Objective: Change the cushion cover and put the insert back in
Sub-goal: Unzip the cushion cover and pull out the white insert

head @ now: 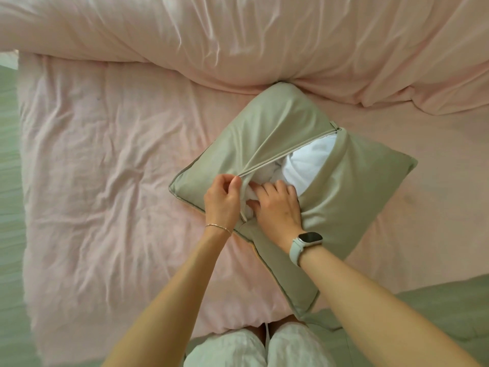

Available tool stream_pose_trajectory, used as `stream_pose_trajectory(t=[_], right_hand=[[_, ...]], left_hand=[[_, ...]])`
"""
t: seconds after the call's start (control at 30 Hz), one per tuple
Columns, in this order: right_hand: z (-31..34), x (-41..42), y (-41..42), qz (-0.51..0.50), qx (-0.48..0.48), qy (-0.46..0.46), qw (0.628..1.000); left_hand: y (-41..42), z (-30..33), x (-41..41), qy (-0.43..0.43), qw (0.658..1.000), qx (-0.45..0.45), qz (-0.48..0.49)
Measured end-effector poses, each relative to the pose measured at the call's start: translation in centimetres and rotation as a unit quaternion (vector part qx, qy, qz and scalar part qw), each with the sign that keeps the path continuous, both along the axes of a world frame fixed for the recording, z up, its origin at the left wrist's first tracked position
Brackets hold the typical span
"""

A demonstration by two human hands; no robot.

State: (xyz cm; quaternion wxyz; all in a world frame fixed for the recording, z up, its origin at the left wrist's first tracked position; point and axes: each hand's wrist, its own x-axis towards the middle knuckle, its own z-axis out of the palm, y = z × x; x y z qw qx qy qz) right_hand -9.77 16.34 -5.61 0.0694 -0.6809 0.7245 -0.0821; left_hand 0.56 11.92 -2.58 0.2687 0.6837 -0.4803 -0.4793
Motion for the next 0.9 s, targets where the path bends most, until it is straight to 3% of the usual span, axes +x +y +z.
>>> stream_pose_trajectory(t=[0.23,0.4,0.53,0.77,0.9], right_hand=[[3.0,-1.0,-0.1,0.033,-0.086,-0.07,0.993],[5.9,-3.9,0.8,0.056,-0.117,-0.094,0.987],[6.8,-5.4,3.3,0.087,-0.132,-0.139,0.978],[3.5,-5.6,7.5,0.006,-0.006,-0.097,0.995],[5.4,-1.6,3.9,-0.025,-0.085,-0.141,0.986]], left_hand=[[-1.2,-0.4,-0.4,-0.129,0.991,-0.036,0.022],[-2.3,0.0,-1.4,-0.14,0.988,-0.068,0.004],[-2.4,-0.8,-0.4,-0.147,0.988,-0.036,0.001],[0.8,-1.7,1.5,0.026,0.99,0.105,-0.093],[0.2,-1.3,1.4,0.069,0.986,0.136,-0.072]])
